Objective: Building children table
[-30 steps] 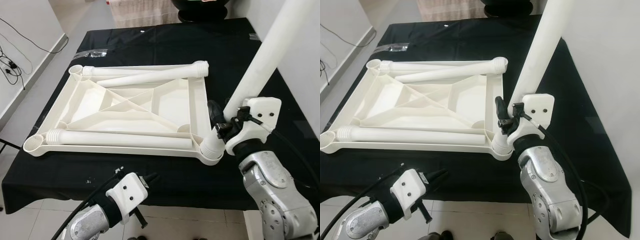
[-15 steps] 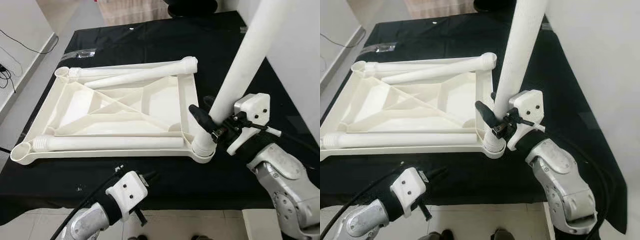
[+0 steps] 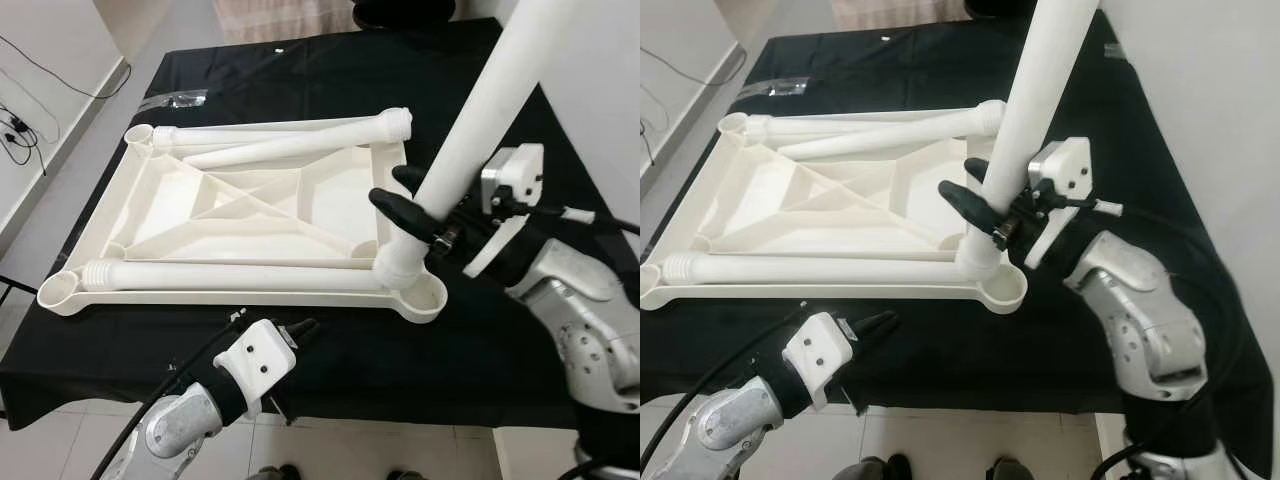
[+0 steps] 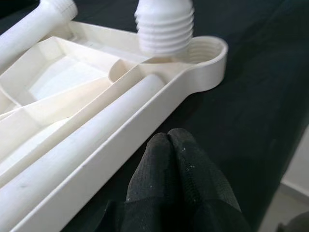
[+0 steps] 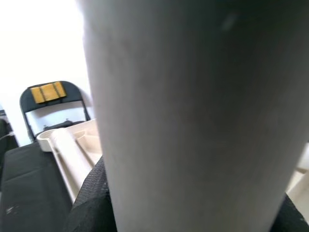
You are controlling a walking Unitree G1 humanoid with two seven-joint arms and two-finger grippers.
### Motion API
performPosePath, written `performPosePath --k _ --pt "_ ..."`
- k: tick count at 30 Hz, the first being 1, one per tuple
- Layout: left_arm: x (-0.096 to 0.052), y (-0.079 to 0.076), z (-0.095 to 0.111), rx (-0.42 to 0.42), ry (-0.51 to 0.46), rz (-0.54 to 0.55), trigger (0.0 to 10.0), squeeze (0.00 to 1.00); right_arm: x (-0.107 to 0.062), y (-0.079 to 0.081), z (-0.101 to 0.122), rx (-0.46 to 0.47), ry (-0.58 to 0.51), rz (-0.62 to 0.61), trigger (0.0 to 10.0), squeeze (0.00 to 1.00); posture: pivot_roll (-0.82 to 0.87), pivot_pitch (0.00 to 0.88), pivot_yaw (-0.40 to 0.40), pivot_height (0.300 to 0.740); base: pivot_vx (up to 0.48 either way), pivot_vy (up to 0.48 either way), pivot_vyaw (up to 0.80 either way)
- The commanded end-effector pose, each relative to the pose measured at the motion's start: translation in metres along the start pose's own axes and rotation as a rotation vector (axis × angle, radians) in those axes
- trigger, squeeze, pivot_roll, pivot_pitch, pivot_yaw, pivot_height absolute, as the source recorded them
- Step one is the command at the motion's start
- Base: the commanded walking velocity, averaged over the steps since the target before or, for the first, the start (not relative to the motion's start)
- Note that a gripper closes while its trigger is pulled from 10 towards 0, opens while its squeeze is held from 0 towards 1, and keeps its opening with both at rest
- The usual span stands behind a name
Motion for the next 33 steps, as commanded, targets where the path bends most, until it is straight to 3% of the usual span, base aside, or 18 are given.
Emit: performPosePath --k 1,3,4,5,8,9,10,12,13,15,16,18,22,23,27,33 --pt "-0.002 -0.006 -0.001 -0.023 0.019 -0.043 10.0 0.00 0.002 0.003 0.002 -0.013 -0.011 0.031 10.0 0.00 0.02 0.208 0.069 0.740 0.000 0.000 0.00" --pt "0.002 0.003 0.014 -0.108 -0.029 -0.033 10.0 0.00 0.002 -0.005 0.000 -0.031 0.008 0.019 10.0 0.00 0.02 0.201 0.064 0.740 0.000 0.000 0.00" --pt "0.008 0.023 0.038 -0.173 -0.121 0.017 10.0 0.00 0.004 -0.012 -0.004 -0.044 0.032 -0.016 10.0 0.00 0.02 0.190 0.058 0.740 0.000 0.000 0.00" --pt "0.008 0.023 0.038 -0.173 -0.121 0.017 10.0 0.00 0.004 -0.012 -0.004 -0.044 0.032 -0.016 10.0 0.00 0.02 0.190 0.058 0.740 0.000 0.000 0.00" --pt "0.014 0.052 0.077 -0.198 -0.257 0.060 10.0 0.00 0.008 -0.020 -0.013 -0.072 0.075 -0.080 10.0 0.00 0.03 0.181 0.053 0.740 0.000 0.000 0.00" --pt "0.014 0.069 0.100 -0.200 -0.334 0.074 10.0 0.00 0.010 -0.024 -0.016 -0.094 0.088 -0.110 10.0 0.00 0.03 0.169 0.052 0.740 0.000 0.000 0.00" --pt "0.014 0.069 0.100 -0.200 -0.334 0.074 10.0 0.00 0.010 -0.024 -0.016 -0.094 0.088 -0.110 10.0 0.00 0.03 0.169 0.052 0.740 0.000 0.000 0.00" --pt "0.008 0.097 0.151 -0.193 -0.489 0.066 10.0 0.00 0.015 -0.029 -0.016 -0.120 0.091 -0.159 10.0 0.00 0.03 0.161 0.053 0.740 0.000 0.000 0.00" --pt "0.008 0.097 0.151 -0.193 -0.489 0.066 10.0 0.00 0.015 -0.029 -0.016 -0.120 0.091 -0.159 10.0 0.00 0.03 0.161 0.053 0.740 0.000 0.000 0.00" --pt "-0.001 0.105 0.196 -0.168 -0.603 -0.048 10.0 0.00 0.024 -0.030 -0.011 -0.150 0.075 -0.178 10.0 0.00 0.04 0.137 0.056 0.740 0.000 0.000 0.00" --pt "-0.001 0.105 0.196 -0.168 -0.603 -0.048 10.0 0.00 0.024 -0.030 -0.011 -0.150 0.075 -0.178 10.0 0.00 0.04 0.137 0.056 0.740 0.000 0.000 0.00" --pt "-0.003 0.104 0.214 -0.146 -0.627 -0.144 10.0 0.00 0.034 -0.022 -0.006 -0.245 0.076 -0.147 10.0 0.00 0.04 0.120 0.058 0.740 0.000 0.000 0.00" --pt "0.004 0.107 0.218 -0.138 -0.607 -0.188 10.0 0.00 0.047 -0.009 0.005 -0.302 0.046 -0.121 10.0 0.00 0.04 0.102 0.064 0.740 0.000 0.000 0.00" --pt "0.010 0.108 0.219 -0.164 -0.594 -0.218 10.0 1.00 0.053 -0.006 0.011 -0.315 0.027 -0.121 10.0 0.00 0.03 0.093 0.067 0.740 0.000 0.000 0.00" --pt "0.025 0.110 0.224 -0.165 -0.580 -0.269 10.0 1.00 0.066 0.000 0.026 -0.363 -0.018 -0.123 10.0 0.00 0.03 0.082 0.077 0.740 0.000 0.000 0.00" --pt "0.034 0.111 0.232 -0.148 -0.584 -0.275 10.0 1.00 0.071 -0.002 0.033 -0.387 -0.036 -0.143 10.0 0.00 0.02 0.067 0.081 0.740 0.000 0.000 0.00"
Point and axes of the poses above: a point about 5 cm out from each wrist's last joint towards the gripper, its own x axis pointing out of the wrist towards the gripper, its own z axis along the axis of the wrist's last joint, y = z × x, the point moved 4 cm from there along x, pointing out of the wrist towards the gripper, and after that the axes turned 8 degrees about -x, right-handed, at the moved point
